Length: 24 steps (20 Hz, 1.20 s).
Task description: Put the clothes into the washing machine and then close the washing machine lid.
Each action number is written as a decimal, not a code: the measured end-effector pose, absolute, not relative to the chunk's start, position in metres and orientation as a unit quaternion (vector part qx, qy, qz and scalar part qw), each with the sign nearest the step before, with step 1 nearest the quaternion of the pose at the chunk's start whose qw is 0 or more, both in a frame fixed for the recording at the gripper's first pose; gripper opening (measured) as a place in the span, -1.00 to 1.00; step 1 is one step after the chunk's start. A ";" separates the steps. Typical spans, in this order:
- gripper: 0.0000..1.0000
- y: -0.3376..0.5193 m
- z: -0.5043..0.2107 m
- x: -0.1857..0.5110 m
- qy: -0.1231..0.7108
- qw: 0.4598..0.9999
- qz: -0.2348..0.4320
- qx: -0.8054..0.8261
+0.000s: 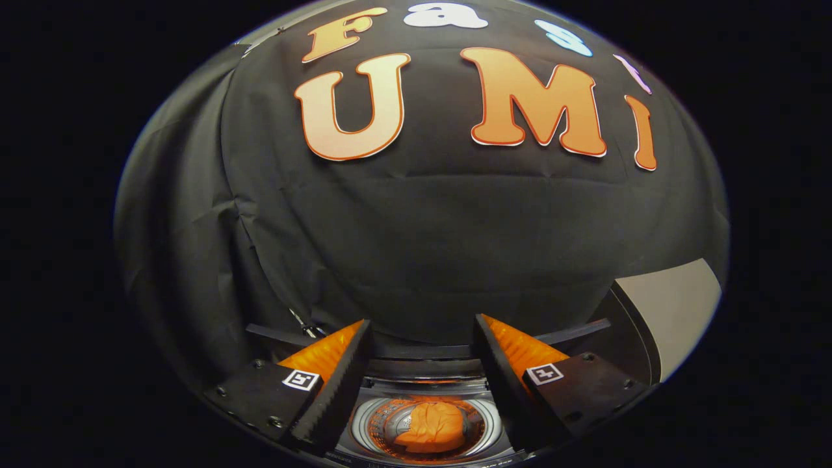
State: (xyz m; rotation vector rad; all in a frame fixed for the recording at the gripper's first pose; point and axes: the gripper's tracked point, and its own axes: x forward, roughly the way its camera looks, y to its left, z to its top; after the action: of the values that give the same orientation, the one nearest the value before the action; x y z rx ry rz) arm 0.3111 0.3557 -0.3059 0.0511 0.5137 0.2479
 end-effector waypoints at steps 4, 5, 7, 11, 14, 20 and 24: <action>0.99 0.357 -0.308 0.298 0.246 0.961 0.125 0.025; 0.99 0.357 -0.309 0.294 0.247 0.960 0.128 0.025; 0.99 0.357 -0.310 0.288 0.246 0.960 0.128 0.028; 0.99 0.357 -0.315 0.269 0.239 0.962 0.128 0.027; 0.98 0.357 -0.315 0.270 0.211 0.969 0.126 0.022; 0.99 0.357 -0.318 0.266 0.186 0.974 0.126 0.023; 0.99 0.355 -0.324 0.250 0.177 0.976 0.125 0.023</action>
State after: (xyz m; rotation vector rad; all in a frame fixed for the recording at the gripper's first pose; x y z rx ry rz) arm 0.2503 0.3555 -0.3240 0.0464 0.3578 0.2529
